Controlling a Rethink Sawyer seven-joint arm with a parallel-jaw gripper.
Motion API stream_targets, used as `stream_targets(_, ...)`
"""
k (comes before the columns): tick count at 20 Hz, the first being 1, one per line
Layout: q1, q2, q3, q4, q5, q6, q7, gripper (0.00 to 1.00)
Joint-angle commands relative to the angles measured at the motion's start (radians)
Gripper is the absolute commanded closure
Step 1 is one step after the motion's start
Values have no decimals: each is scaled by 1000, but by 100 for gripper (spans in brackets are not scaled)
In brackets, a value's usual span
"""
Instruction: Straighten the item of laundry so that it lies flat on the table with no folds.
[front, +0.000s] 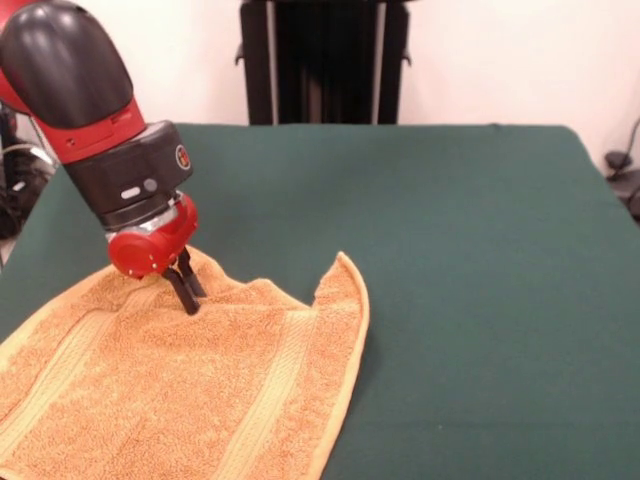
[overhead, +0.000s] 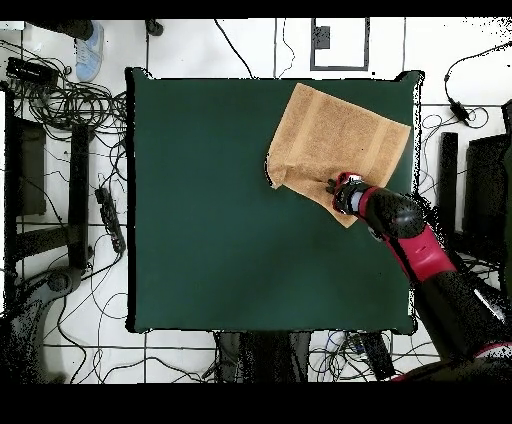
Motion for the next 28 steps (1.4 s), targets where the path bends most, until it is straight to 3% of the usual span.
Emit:
stream_targets(1, 139, 75, 3, 89, 82, -214, 264, 100)
stream_targets(7, 213, -31, -58, 174, 178, -179, 346, 100)
stream_targets(12, 245, -118, -147, 176, 207, -21, 249, 100)
stream_targets(19, 171, -103, -254, 85, 120, 87, 54, 100)
stream_targets(28, 89, -98, -310, -21, 24, 197, -63, 100)
